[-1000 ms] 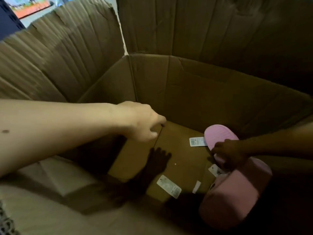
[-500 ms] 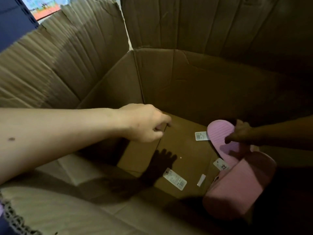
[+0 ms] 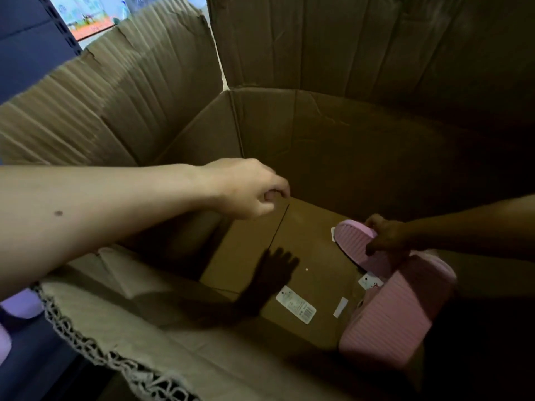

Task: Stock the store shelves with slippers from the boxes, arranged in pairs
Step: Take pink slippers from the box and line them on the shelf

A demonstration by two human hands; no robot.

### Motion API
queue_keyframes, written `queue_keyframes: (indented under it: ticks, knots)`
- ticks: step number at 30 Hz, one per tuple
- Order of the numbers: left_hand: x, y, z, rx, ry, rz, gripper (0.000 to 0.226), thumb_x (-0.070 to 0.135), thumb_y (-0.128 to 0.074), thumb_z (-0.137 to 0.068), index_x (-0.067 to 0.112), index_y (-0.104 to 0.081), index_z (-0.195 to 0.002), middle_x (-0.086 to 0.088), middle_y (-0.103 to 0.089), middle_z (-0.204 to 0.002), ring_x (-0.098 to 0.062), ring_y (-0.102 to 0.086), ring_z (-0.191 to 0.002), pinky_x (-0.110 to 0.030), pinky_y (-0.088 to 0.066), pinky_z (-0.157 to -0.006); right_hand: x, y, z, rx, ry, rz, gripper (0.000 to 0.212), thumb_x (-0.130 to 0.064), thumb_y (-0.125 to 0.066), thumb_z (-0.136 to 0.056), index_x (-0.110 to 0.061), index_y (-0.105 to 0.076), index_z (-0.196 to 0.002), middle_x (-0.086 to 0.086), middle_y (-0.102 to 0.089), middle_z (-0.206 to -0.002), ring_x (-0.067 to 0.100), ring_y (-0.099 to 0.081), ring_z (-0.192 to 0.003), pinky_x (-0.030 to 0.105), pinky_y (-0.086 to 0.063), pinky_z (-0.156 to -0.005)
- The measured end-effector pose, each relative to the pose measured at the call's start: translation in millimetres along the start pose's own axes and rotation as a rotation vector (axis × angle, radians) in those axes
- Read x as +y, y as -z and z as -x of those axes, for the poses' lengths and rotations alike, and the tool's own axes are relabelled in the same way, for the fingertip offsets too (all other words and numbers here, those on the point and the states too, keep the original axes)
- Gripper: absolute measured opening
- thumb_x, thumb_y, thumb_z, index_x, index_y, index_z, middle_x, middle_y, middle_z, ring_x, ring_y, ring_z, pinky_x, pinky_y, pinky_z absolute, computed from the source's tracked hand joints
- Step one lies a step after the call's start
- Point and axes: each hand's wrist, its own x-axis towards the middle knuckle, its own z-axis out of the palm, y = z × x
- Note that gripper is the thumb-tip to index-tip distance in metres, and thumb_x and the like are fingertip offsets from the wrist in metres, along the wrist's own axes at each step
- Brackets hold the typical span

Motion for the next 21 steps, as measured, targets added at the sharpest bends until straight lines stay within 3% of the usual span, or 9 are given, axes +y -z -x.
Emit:
queue_keyframes:
  ticks: [3, 5, 7, 10, 12, 15, 17, 21]
  knots:
    - [-0.7, 0.3, -0.7, 0.003, 0.001, -0.008, 0.034, 0.027, -0.042, -0.094, 0.031, -0.048, -0.128, 0.014, -0.045, -0.095, -0.006, -0.045, -0.087, -0.024, -0.046, -0.074, 1.1, 0.4, -3.6, -0.007, -0.015, 0.062, 0.073, -0.011, -0.07, -0.079, -0.013, -0.025, -0.136, 0.016, -0.04, -0.133, 0.032, -0.046, -0.12, 0.032, -0.053, -0.067]
    - [-1.0, 0.4, -0.1, -0.012, 0.002, -0.009, 0.035, 0.027, -0.042, -0.094, 0.031, -0.048, -0.128, 0.014, -0.045, -0.096, -0.006, -0.046, -0.089, -0.026, -0.047, -0.076, 4.2, -0.6, -1.4, 0.043, -0.028, 0.171, 0.081, -0.019, -0.073, -0.077, -0.014, -0.023, -0.141, 0.016, -0.03, -0.14, 0.034, -0.04, -0.127, 0.04, -0.052, -0.089]
    - [-2.1, 1.6, 0.4, -0.027, 0.009, -0.004, 0.035, 0.027, -0.043, -0.094, 0.031, -0.048, -0.128, 0.014, -0.045, -0.097, -0.006, -0.047, -0.092, -0.03, -0.05, -0.082, 7.5, -5.4, -4.0, 0.048, -0.043, 0.252, 0.084, -0.027, -0.074, -0.077, -0.016, -0.023, -0.143, 0.017, -0.021, -0.143, 0.036, -0.035, -0.131, 0.043, -0.044, -0.101]
    - [-3.6, 3.5, -1.2, -0.037, 0.011, -0.025, 0.034, 0.027, -0.043, -0.094, 0.031, -0.048, -0.128, 0.015, -0.044, -0.097, -0.006, -0.046, -0.093, -0.033, -0.049, -0.086, 4.6, -13.3, -4.7, 0.029, -0.035, 0.233, 0.08, -0.032, -0.074, -0.077, -0.022, -0.026, -0.14, 0.018, -0.019, -0.14, 0.038, -0.033, -0.129, 0.048, -0.042, -0.102]
    - [-3.5, 4.6, -3.9, -0.031, 0.006, -0.045, 0.035, 0.027, -0.043, -0.094, 0.031, -0.049, -0.128, 0.015, -0.044, -0.096, -0.006, -0.046, -0.093, -0.032, -0.048, -0.086, 2.1, -15.6, -1.7, 0.005, -0.033, 0.188, 0.073, -0.03, -0.073, -0.078, -0.025, -0.029, -0.136, 0.017, -0.025, -0.138, 0.035, -0.037, -0.125, 0.042, -0.047, -0.097]
    - [-4.2, 4.9, -6.7, -0.028, 0.007, -0.031, 0.034, 0.026, -0.043, -0.094, 0.031, -0.05, -0.127, 0.018, -0.041, -0.087, -0.006, -0.044, -0.087, -0.025, -0.045, -0.08, -0.5, -16.8, 0.1, -0.016, 0.08, 0.15, 0.054, -0.015, -0.073, -0.077, -0.022, -0.043, -0.122, 0.005, -0.04, -0.128, 0.023, -0.048, -0.112, 0.023, -0.05, -0.075]
    - [-3.8, 4.4, -6.9, -0.044, 0.008, -0.023, 0.034, 0.025, -0.043, -0.094, 0.03, -0.05, -0.128, 0.021, -0.039, -0.083, -0.006, -0.042, -0.085, -0.022, -0.042, -0.077, -3.4, -17.5, 1.4, 0.03, 0.209, 0.168, 0.045, -0.012, -0.076, -0.074, -0.022, -0.052, -0.11, 0.004, -0.044, -0.127, 0.021, -0.051, -0.112, 0.022, -0.047, -0.081]
    - [-4.0, 2.2, -3.3, -0.085, 0.018, -0.017, 0.034, 0.026, -0.044, -0.094, 0.031, -0.049, -0.128, 0.013, -0.048, -0.099, -0.006, -0.047, -0.092, -0.026, -0.047, -0.083, -27.3, -0.5, 15.6, 0.158, 0.578, 0.152, 0.017, -0.008, -0.066, -0.082, -0.023, -0.059, -0.086, 0.004, -0.048, -0.111, 0.02, -0.051, -0.108, 0.026, -0.044, -0.09]
